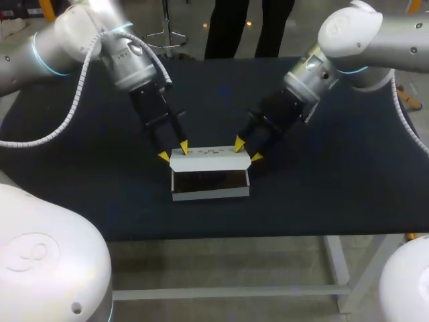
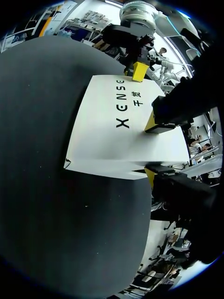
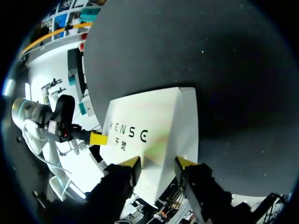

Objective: Assemble the packaging by folding the flat box into shape, placing the metal phone stand inside, and closing the box properly

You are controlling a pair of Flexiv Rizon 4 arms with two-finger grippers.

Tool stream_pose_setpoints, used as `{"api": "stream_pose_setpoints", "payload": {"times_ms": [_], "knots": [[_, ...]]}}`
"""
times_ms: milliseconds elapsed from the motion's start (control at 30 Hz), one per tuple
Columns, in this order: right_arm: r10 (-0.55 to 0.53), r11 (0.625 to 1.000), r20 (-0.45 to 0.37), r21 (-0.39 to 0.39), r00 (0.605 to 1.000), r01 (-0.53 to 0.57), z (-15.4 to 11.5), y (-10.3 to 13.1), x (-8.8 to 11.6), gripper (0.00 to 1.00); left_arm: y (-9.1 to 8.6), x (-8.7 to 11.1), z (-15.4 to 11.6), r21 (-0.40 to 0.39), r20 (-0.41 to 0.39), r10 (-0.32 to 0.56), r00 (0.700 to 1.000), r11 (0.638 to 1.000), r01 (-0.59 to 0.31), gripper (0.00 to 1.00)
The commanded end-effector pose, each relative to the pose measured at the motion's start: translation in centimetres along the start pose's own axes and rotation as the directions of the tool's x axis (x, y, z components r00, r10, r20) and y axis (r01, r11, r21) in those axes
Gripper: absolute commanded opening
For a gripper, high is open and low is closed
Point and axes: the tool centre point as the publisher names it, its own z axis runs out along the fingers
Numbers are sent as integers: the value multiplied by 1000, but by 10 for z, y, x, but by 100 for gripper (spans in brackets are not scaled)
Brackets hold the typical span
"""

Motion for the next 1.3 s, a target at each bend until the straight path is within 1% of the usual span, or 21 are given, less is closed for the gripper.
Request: {"api": "stream_pose_setpoints", "payload": {"times_ms": [33,200,633,867,967,1300], "knots": [[1,1000,2,14,1000,-1,0,4,5,53,-5,5,0,-17,10,1,1000,1000,-1,44],[2,1000,-1,25,1000,-2,-1,7,6,59,-7,8,0,-29,19,0,1000,1000,1,44],[5,999,-11,43,1000,-4,-5,11,6,56,-12,11,-5,-48,34,-9,999,999,11,46],[9,999,-13,52,1000,-8,-5,13,8,59,-14,11,-8,-60,42,-10,999,998,12,46],[11,998,-14,57,1000,-11,-5,13,8,57,-15,10,-9,-65,45,-11,999,998,13,46],[16,998,-15,63,1000,-15,-7,13,9,60,-14,10,-13,-72,50,-7,999,997,11,46]]}}
